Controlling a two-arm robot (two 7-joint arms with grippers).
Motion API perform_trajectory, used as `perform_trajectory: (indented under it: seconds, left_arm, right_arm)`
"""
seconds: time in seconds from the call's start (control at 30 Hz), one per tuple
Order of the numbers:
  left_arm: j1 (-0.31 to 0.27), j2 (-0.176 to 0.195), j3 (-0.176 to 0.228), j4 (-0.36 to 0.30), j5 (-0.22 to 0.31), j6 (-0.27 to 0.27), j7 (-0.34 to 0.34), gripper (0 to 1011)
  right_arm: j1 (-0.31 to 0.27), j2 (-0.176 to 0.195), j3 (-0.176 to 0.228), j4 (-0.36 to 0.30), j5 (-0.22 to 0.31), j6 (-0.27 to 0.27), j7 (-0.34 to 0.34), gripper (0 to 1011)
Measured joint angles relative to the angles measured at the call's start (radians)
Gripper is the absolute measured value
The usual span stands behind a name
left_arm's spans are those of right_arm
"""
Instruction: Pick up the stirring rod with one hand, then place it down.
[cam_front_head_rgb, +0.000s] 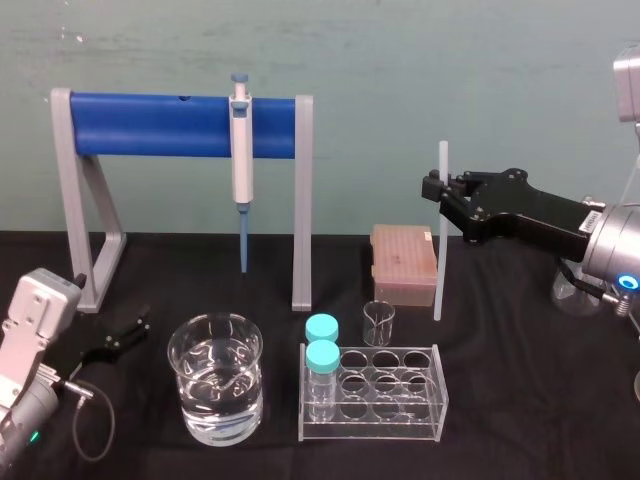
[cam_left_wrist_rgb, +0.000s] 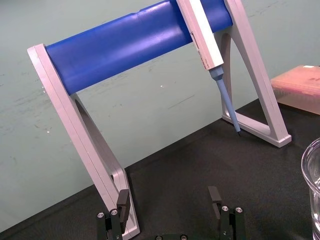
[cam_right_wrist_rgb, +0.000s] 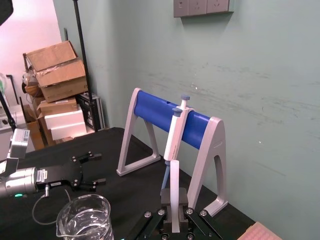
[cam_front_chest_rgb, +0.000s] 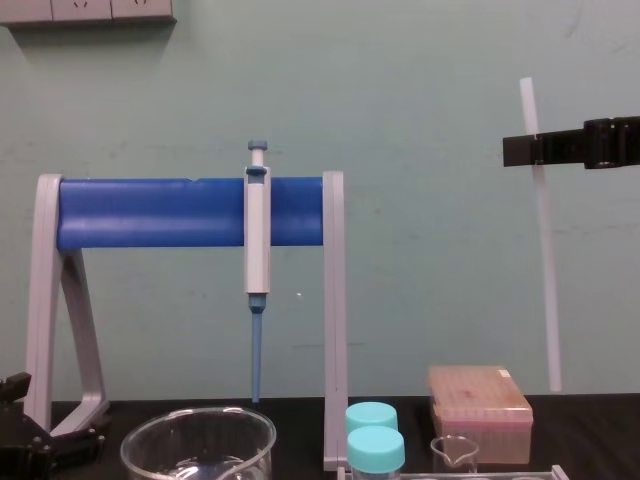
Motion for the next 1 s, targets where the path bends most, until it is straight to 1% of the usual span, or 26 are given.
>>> perform_trajectory:
  seconds: [1.0]
  left_arm:
    - [0.0,0.0,0.0,0.0,0.0,0.0,0.0,1005]
  right_arm:
    - [0.0,0.0,0.0,0.0,0.0,0.0,0.0,69]
